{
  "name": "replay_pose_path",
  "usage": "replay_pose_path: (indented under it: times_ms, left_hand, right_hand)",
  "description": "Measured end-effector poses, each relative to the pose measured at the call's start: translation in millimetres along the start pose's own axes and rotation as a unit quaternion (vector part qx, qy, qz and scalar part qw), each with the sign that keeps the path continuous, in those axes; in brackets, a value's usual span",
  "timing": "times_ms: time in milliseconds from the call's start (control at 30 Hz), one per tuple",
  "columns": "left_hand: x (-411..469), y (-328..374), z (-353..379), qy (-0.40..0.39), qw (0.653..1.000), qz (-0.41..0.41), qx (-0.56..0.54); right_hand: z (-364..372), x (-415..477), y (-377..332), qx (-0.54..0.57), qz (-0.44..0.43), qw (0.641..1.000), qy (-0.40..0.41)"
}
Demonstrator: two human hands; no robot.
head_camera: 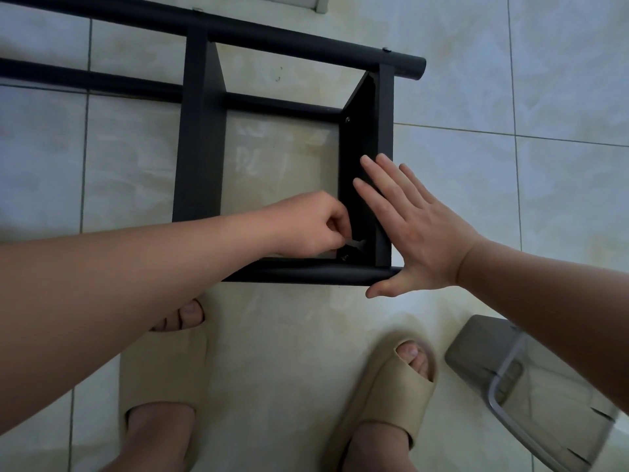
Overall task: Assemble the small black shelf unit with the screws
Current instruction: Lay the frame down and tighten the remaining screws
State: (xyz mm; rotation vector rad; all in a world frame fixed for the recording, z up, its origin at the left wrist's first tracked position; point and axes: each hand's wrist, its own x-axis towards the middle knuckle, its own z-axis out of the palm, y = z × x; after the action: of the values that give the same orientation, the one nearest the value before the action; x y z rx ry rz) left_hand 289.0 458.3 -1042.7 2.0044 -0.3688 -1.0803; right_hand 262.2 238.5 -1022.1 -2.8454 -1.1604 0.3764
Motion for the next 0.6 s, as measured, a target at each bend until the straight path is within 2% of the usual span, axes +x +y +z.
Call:
replay_pose_path:
  times_ms: [67, 133, 233, 367, 467, 600]
  left_hand:
    - [2, 2, 5, 0.014, 0.999, -0.001, -0.032]
    - [3, 2, 10, 0.009, 0.992, -0.026, -0.124]
    - [3, 4, 14, -0.029, 0.953, -0.088, -0.288]
    - [6, 7, 14, -0.074, 0.892, -0.123, -0.429]
    - [8, 10, 16, -0.076, 0.870, -0.125, -0.471]
    - [10, 8, 17, -0.050, 0.890, -0.130, -0.433]
  right_hand:
    - [0, 0, 0, 0.002, 0.000, 1.000, -0.001]
    - [1, 0, 0, 0.004, -0.002, 1.000, 0.002]
    - [2, 0, 1, 0.003, -0.004, 1.000, 0.005]
    - [2, 0, 1, 0.006, -0.004, 1.000, 0.008]
    - [2, 0, 1, 0.003, -0.004, 1.000, 0.007]
    - [1, 0, 1, 0.006, -0.003, 1.000, 0.004]
